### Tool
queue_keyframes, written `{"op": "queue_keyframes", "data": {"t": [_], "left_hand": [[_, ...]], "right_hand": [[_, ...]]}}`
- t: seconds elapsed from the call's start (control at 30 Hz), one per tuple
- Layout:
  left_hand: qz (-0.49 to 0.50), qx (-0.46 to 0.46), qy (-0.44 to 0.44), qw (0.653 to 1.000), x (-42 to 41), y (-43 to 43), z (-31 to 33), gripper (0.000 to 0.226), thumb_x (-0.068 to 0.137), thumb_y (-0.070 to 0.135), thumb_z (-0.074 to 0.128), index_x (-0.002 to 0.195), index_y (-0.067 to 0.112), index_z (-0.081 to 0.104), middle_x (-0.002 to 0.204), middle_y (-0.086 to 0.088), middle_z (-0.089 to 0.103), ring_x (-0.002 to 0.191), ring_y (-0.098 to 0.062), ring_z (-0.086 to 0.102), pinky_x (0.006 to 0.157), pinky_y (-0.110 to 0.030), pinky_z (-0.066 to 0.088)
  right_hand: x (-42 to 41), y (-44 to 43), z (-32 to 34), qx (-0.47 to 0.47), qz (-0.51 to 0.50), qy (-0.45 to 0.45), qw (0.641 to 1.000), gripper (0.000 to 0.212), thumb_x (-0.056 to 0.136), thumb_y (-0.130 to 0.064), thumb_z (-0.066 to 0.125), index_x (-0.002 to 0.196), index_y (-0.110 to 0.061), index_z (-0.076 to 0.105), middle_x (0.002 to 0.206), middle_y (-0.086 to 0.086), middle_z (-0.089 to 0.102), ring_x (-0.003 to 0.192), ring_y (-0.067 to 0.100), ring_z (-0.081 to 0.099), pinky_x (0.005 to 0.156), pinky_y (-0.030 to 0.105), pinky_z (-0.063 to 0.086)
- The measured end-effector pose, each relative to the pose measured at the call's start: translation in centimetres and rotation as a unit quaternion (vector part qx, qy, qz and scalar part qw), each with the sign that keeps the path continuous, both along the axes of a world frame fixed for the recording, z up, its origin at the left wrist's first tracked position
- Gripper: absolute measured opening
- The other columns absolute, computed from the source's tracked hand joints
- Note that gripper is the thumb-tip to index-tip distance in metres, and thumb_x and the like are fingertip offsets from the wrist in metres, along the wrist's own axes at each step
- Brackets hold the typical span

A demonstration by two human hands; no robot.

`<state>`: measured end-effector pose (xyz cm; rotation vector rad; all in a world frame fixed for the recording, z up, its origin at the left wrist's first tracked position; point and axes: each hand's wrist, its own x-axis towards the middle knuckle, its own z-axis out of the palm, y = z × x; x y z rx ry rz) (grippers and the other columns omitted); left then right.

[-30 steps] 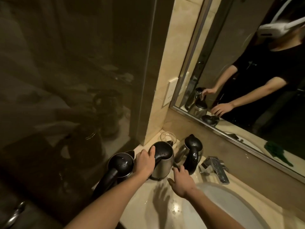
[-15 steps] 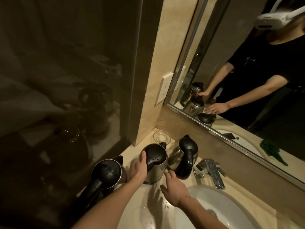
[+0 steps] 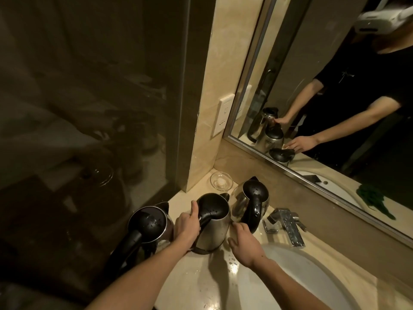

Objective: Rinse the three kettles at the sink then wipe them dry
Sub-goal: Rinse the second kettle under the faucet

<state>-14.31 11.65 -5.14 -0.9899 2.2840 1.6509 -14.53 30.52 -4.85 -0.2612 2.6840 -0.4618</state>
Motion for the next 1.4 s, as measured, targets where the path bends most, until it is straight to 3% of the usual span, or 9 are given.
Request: {"op": "queue_keyframes", "data": {"t": [0.2,0.33,0.4,0.47,0.53,0.77,0.97,1.17,1.4], "left_hand": [[-0.018,0.027,0.016,0.999,1.9,-0.1,1.4,0.073,0.095,0.072,0.027,0.082,0.008,0.06,0.063,-0.006,0.063,0.058,-0.019,0.062,0.062,-0.033,0.052],[-0.051,0.031,0.052,0.997,2.8,-0.1,3.1,0.074,0.096,0.07,0.03,0.08,0.005,0.061,0.057,-0.005,0.059,0.045,-0.013,0.055,0.047,-0.024,0.045],[-0.069,0.044,0.077,0.994,3.5,-0.1,4.0,0.073,0.096,0.07,0.031,0.076,0.006,0.06,0.055,-0.005,0.057,0.041,-0.012,0.052,0.043,-0.022,0.043],[-0.096,0.064,0.097,0.989,4.5,-0.2,4.7,0.072,0.096,0.069,0.032,0.072,0.007,0.058,0.052,-0.005,0.056,0.039,-0.013,0.051,0.043,-0.022,0.042],[-0.127,0.089,0.113,0.981,5.4,-0.2,5.4,0.072,0.097,0.068,0.031,0.066,0.008,0.056,0.047,-0.003,0.053,0.038,-0.012,0.048,0.043,-0.022,0.041],[-0.211,0.152,0.133,0.956,7.8,1.1,6.6,0.071,0.095,0.067,0.03,0.061,0.012,0.059,0.049,-0.001,0.053,0.042,-0.013,0.049,0.052,-0.024,0.043],[-0.267,0.19,0.131,0.936,8.5,2.7,6.1,0.066,0.088,0.07,0.036,0.07,0.011,0.062,0.054,0.0,0.055,0.048,-0.013,0.051,0.06,-0.026,0.044],[-0.298,0.174,0.125,0.93,8.6,4.6,5.4,0.069,0.077,0.074,0.036,0.075,0.01,0.062,0.058,-0.001,0.057,0.053,-0.014,0.054,0.07,-0.03,0.047],[-0.31,0.166,0.106,0.93,8.3,6.3,5.0,0.064,0.098,0.061,0.035,0.068,0.011,0.061,0.057,-0.002,0.059,0.052,-0.014,0.055,0.066,-0.029,0.047]], "right_hand": [[0.3,0.3,0.7,-0.145,-0.128,0.016,0.981,0.041,0.101,-0.028,0.051,0.14,-0.017,0.05,0.138,0.003,0.055,0.12,0.018,0.057,0.105,0.039,0.048],[0.1,0.4,2.1,-0.298,-0.263,0.0,0.918,0.027,0.103,-0.027,0.047,0.118,-0.011,0.062,0.111,0.008,0.066,0.101,0.022,0.061,0.097,0.046,0.05],[0.8,0.4,3.3,-0.384,-0.309,-0.02,0.87,0.03,0.105,-0.028,0.043,0.107,-0.007,0.064,0.096,0.009,0.064,0.089,0.023,0.06,0.089,0.041,0.05],[1.8,0.4,4.3,-0.436,-0.328,-0.037,0.838,0.037,0.108,-0.031,0.036,0.111,-0.008,0.064,0.098,0.005,0.064,0.093,0.018,0.06,0.091,0.036,0.047],[2.4,0.6,5.0,-0.461,-0.34,-0.04,0.819,0.041,0.109,-0.035,0.03,0.118,-0.01,0.062,0.11,0.006,0.066,0.106,0.021,0.06,0.097,0.038,0.046],[4.6,1.7,5.4,-0.52,-0.439,-0.016,0.733,0.046,0.106,-0.045,0.036,0.095,-0.013,0.067,0.111,0.011,0.069,0.118,0.028,0.058,0.113,0.049,0.036],[6.3,3.9,5.7,-0.572,-0.454,-0.028,0.682,0.057,0.101,-0.058,0.035,0.094,-0.01,0.064,0.096,0.007,0.066,0.095,0.021,0.059,0.093,0.037,0.041],[6.4,5.7,5.6,-0.575,-0.485,-0.001,0.658,0.062,0.1,-0.06,0.036,0.101,-0.005,0.065,0.103,0.012,0.067,0.104,0.026,0.06,0.107,0.043,0.04],[6.0,7.3,5.9,-0.578,-0.499,0.007,0.645,0.055,0.102,-0.057,0.037,0.097,-0.01,0.065,0.093,0.005,0.064,0.091,0.02,0.058,0.095,0.038,0.039]]}}
